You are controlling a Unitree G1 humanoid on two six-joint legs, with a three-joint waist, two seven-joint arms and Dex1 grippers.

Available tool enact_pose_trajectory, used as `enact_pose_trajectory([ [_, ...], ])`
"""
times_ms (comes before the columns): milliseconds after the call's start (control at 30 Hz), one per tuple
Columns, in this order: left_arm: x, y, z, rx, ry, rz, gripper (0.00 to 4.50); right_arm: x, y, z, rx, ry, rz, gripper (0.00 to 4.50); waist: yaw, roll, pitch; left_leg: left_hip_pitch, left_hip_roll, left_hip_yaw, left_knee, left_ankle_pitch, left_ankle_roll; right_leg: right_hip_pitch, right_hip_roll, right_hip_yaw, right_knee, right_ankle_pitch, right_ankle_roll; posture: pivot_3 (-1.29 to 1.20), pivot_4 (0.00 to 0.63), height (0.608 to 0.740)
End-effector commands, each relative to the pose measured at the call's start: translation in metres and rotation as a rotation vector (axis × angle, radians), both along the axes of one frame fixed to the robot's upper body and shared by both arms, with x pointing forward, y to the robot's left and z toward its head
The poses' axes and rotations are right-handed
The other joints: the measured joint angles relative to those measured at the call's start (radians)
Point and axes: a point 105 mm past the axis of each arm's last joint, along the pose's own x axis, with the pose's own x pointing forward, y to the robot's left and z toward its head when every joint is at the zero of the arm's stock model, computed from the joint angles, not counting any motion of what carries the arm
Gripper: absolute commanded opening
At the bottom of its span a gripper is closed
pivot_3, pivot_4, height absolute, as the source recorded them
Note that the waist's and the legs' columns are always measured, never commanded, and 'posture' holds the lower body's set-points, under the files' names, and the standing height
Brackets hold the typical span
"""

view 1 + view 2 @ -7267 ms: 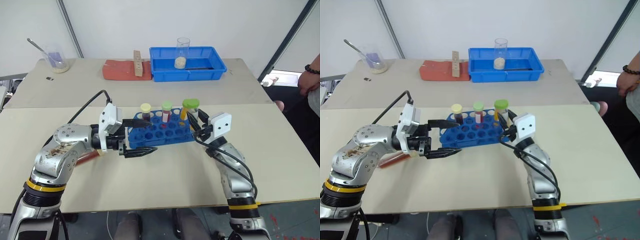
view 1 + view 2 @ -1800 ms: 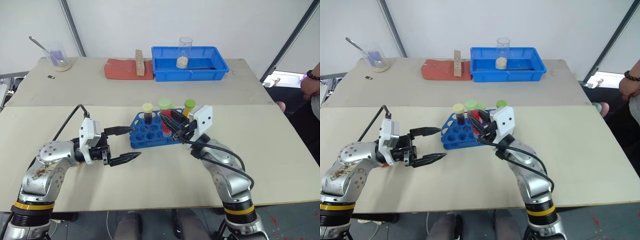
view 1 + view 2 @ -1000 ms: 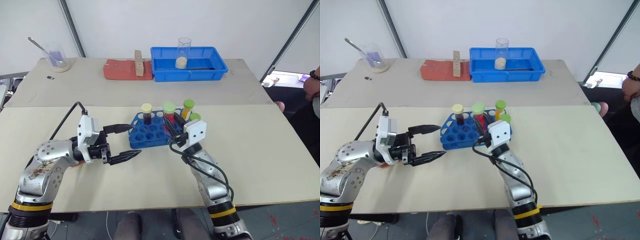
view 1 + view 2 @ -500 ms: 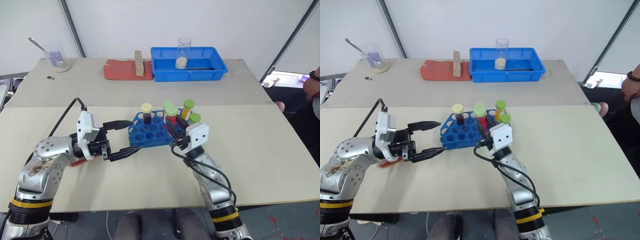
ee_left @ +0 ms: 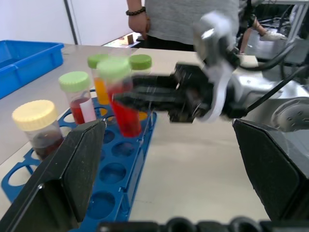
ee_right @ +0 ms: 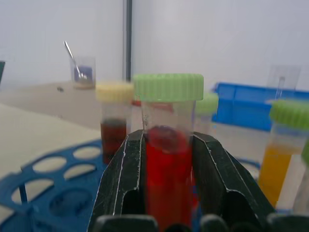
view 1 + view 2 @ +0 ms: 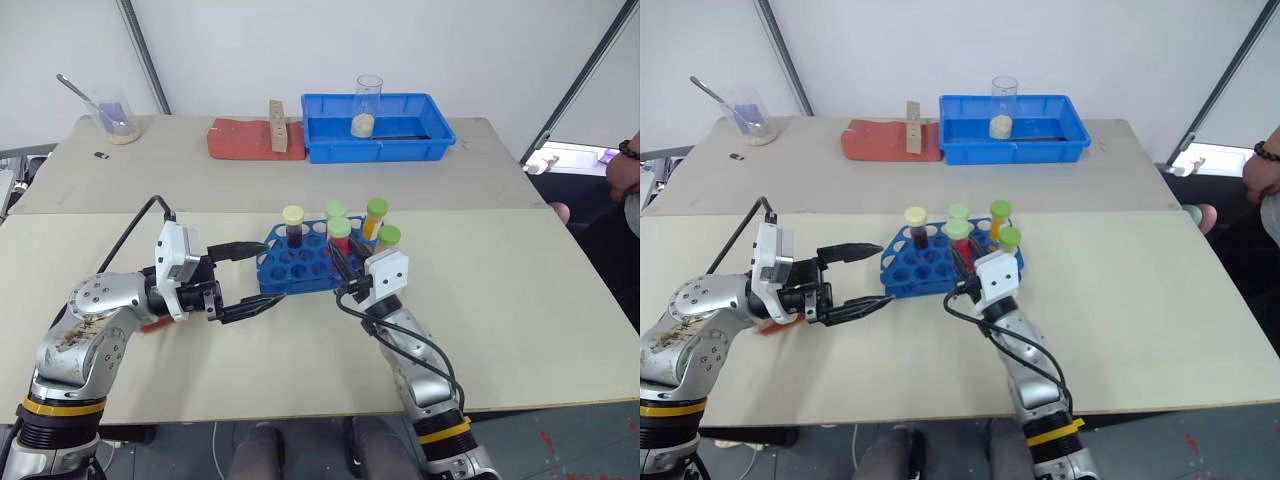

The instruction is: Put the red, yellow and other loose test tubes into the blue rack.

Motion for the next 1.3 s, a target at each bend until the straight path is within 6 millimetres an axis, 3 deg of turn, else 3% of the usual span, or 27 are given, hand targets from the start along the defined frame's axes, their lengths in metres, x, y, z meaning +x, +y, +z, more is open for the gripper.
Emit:
enact_pose_trajectory([
  [33,-0.005,-0.004,0.01,0.009,-0.043,-0.036,4.5,-0.001,-0.001,0.012,0.036,-0.041,-0.008,0.96,0.0,0.0,0.0,0.0,0.0,0.0,0.0,0.0,0.0,0.0,0.0,0.0,0.0,0.0,0.0,0.0,0.15,0.74],
  [200,-0.003,-0.005,0.01,0.011,-0.04,-0.03,4.5,-0.003,-0.006,0.011,0.084,-0.02,-0.013,0.96,0.0,0.0,0.0,0.0,0.0,0.0,0.0,0.0,0.0,0.0,0.0,0.0,0.0,0.0,0.0,0.0,0.15,0.74],
  [267,-0.002,-0.003,0.009,0.018,-0.027,-0.019,4.5,-0.006,-0.008,0.01,0.092,-0.006,0.006,2.02,0.001,0.0,0.0,0.0,0.0,0.0,0.0,0.0,0.0,0.0,0.0,0.0,0.0,0.0,0.0,0.0,0.15,0.74],
  [467,0.005,0.014,0.007,0.128,-0.014,0.077,4.5,-0.022,-0.017,0.001,-0.01,0.071,0.089,4.04,0.001,0.0,0.0,0.0,0.0,0.0,0.0,0.0,0.0,0.0,0.0,0.0,0.0,0.0,0.0,0.0,0.15,0.74],
  [633,0.011,0.056,-0.004,0.48,0.038,0.19,4.5,-0.053,-0.022,0.003,-0.207,0.127,0.315,4.04,0.001,0.0,0.0,0.001,0.0,0.001,-0.001,0.0,0.0,0.0,0.0,0.0,0.0,-0.004,-0.005,0.0,0.15,0.74],
  [733,0.01,0.089,-0.012,0.745,0.092,0.196,4.5,-0.076,-0.02,0.012,-0.37,0.163,0.543,4.04,-0.001,0.0,0.001,0.003,0.001,0.002,-0.003,0.0,0.0,-0.001,0.0,0.0,0.001,-0.004,-0.005,0.0,0.15,0.74],
  [933,0.02,0.123,-0.028,0.975,0.224,0.245,4.5,-0.094,-0.011,0.032,-0.526,0.217,0.777,4.04,0.009,0.0,0.001,0.004,0.001,0.002,-0.007,0.0,0.0,-0.001,0.0,-0.001,0.0,-0.006,-0.008,0.0,0.15,0.74],
  [1067,0.034,0.129,-0.039,1.005,0.262,0.275,4.5,-0.1,-0.004,0.04,-0.542,0.226,0.84,4.04,0.019,-0.001,0.001,0.002,0.0,0.002,-0.006,0.0,0.0,-0.002,0.001,-0.001,0.0,-0.006,-0.007,0.0,0.15,0.74],
  [1300,0.058,0.122,-0.052,1.033,0.282,0.281,4.5,-0.107,0.0,0.043,-0.537,0.254,0.871,4.04,0.033,-0.002,0.001,-0.001,-0.001,0.002,-0.006,0.0,0.0,-0.002,0.001,-0.001,-0.001,-0.006,-0.006,0.0,0.15,0.74],
])
